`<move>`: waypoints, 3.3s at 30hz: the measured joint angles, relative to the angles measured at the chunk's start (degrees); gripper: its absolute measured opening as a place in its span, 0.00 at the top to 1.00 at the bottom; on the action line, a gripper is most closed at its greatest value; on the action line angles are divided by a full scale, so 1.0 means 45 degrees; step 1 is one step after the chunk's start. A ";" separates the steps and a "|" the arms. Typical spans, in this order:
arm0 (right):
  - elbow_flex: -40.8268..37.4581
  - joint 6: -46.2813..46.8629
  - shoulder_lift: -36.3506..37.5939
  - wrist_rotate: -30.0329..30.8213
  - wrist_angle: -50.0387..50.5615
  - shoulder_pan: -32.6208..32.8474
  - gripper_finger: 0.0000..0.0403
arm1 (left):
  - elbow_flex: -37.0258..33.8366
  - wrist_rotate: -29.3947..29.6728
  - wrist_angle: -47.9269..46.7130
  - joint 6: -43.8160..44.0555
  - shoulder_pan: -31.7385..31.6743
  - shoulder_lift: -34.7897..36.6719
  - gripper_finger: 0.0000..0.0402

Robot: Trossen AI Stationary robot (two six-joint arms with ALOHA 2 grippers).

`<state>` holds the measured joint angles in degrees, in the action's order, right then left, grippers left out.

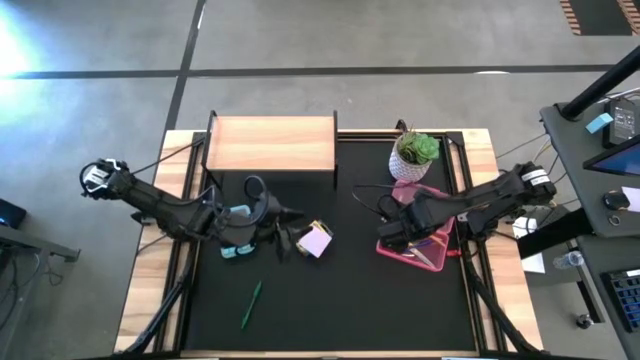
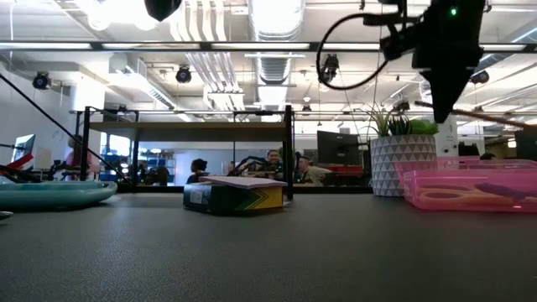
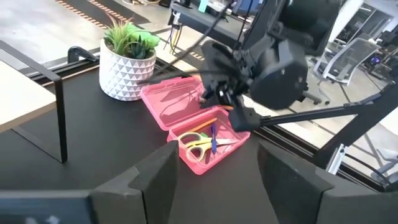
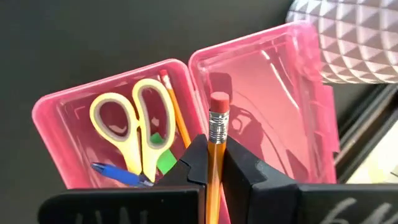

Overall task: Pack school essentials
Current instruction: Put the orange pencil into the pink supply box, then put the green pen into the pink supply box

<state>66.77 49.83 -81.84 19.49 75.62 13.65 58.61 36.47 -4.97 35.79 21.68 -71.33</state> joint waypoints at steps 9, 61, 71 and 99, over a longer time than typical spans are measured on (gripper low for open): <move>-0.1777 -0.1448 0.0000 -0.0119 -0.2113 0.0005 0.97 | 0.0000 -0.0002 0.0000 0.0000 -0.0021 0.0000 0.50; -0.0300 0.2671 0.0000 -0.2431 -0.2667 0.0443 0.65 | -0.0822 -0.4846 -0.3608 0.6486 0.1207 -0.1368 0.50; 0.0657 0.3082 0.0000 -0.1950 -0.3845 0.1356 0.67 | -0.0695 -0.5136 -0.4710 1.0001 0.3019 -0.3499 0.50; -0.1524 0.0546 0.0000 -0.1948 -0.4024 0.1525 0.68 | -0.0637 -0.7051 -0.7129 1.7426 0.5201 -0.5379 0.52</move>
<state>59.91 52.29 -81.84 10.72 57.51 20.51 55.74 4.73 -37.05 114.21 45.08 -95.54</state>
